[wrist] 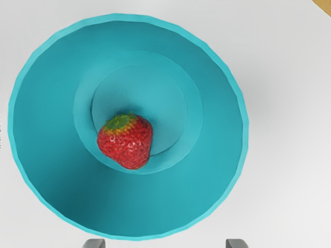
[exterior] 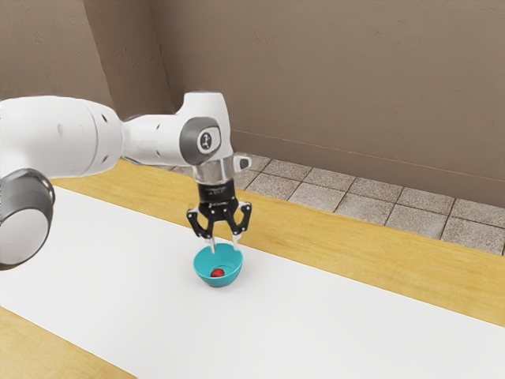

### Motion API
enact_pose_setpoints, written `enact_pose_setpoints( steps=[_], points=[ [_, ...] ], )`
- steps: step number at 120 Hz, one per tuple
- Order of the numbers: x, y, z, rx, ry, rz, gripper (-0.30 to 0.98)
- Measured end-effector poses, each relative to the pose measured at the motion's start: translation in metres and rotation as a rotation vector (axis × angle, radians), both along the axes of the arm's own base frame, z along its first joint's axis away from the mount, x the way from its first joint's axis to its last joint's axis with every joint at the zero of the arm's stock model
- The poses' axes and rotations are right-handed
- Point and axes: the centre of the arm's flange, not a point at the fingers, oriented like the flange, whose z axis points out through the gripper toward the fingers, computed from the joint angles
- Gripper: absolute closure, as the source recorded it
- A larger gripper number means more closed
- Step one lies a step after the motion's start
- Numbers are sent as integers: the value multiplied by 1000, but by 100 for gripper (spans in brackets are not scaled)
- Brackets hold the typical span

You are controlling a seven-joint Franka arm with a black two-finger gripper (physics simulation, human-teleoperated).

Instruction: Take strawberry from the bowl

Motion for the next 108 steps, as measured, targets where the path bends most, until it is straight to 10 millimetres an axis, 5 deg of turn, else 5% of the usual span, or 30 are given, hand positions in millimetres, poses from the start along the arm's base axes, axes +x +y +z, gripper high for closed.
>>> enact_pose_setpoints(
  steps=[50, 108],
  points=[
    [2, 16, -43, 82, 42, 180, 40],
    [5, 16, -70, 123, 72, 253, 47]
  ],
)
